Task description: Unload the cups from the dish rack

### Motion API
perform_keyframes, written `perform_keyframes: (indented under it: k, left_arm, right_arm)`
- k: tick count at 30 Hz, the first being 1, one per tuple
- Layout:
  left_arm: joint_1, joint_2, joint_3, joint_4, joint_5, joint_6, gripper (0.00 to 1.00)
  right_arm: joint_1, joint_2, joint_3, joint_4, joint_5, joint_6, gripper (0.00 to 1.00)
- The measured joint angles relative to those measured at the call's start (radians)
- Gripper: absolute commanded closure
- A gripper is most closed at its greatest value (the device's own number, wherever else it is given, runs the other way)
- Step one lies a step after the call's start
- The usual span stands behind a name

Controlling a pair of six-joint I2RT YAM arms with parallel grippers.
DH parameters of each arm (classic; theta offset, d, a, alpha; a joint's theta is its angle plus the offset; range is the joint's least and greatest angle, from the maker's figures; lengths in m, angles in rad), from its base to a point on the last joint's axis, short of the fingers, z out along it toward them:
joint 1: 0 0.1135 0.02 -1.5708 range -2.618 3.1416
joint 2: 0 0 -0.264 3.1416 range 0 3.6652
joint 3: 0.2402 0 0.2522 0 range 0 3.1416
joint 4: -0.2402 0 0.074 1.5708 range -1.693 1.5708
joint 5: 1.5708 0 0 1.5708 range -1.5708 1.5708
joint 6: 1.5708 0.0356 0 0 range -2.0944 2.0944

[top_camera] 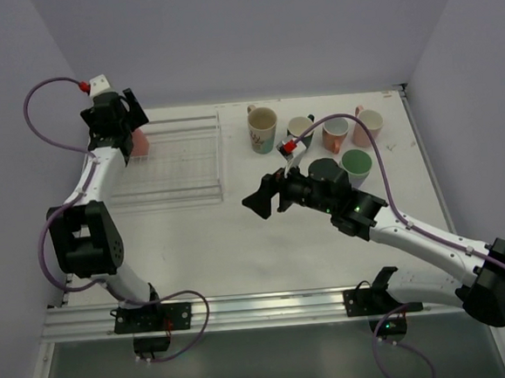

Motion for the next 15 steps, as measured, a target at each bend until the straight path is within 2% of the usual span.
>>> perform_keyframes:
  k: [8,15]
  left_arm:
    - [0.036,0.155,0.111,0.006,0.046,0.04,0.0]
    - [0.042,0.23,0.121,0.005,0.069,0.061,0.02]
  right_arm:
    - [0.0,0.003,0.0,0.003,0.001,0.0,0.11]
    - [0.0,0.011,0.0,0.003,0.001,-0.002,0.11]
